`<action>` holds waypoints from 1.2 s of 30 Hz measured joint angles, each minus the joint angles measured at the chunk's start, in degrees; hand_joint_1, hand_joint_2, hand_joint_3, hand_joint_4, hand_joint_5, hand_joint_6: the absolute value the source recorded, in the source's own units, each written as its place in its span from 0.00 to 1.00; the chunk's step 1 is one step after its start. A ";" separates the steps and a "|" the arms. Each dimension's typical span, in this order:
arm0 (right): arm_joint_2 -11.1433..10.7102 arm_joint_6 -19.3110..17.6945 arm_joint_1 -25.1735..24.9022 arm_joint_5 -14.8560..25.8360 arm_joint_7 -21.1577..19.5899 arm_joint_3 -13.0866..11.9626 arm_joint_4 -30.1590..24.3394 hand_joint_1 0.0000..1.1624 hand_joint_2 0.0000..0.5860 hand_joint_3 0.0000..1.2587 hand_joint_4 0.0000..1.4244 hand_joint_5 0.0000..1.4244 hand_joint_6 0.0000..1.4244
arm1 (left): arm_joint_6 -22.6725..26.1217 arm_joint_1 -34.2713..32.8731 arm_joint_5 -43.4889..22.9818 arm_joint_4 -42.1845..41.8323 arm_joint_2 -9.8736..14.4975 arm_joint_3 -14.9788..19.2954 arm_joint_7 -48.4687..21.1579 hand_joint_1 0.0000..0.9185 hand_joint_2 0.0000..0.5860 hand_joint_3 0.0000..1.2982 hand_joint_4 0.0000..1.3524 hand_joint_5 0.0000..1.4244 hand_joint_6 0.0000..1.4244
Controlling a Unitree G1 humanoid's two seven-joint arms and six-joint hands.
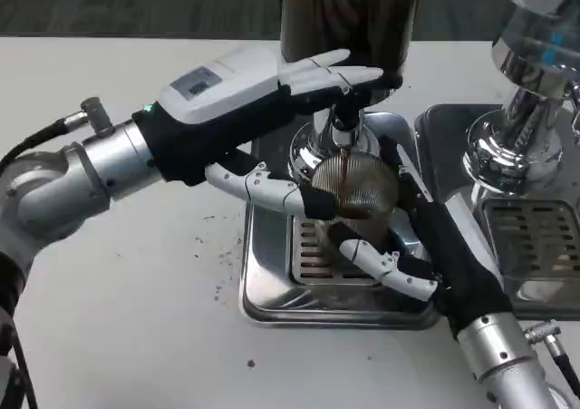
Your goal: Grasp the cup under the faucet to collect the drink, then remove the cup.
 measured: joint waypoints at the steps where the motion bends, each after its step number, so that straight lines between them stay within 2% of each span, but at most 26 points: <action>1: 0.01 0.00 0.00 0.01 0.00 0.00 0.00 0.54 0.40 0.00 0.00 0.00 0.06 | 0.00 0.00 0.07 -0.06 0.02 -0.04 0.10 0.00 0.11 0.11 0.02 0.00 0.00; 21: 0.16 -0.04 -0.03 0.03 0.00 -0.02 0.05 0.53 0.40 0.00 0.00 0.00 0.06 | 0.01 0.00 1.80 -1.28 0.91 -1.49 2.92 0.00 0.11 0.11 0.02 0.00 0.00; 36: 0.29 -0.50 -0.18 0.04 -0.03 -0.09 0.53 0.53 0.41 0.00 0.00 0.00 0.06 | -0.04 0.01 -0.44 -0.37 0.59 -1.39 2.18 0.00 0.08 0.11 0.03 0.00 0.00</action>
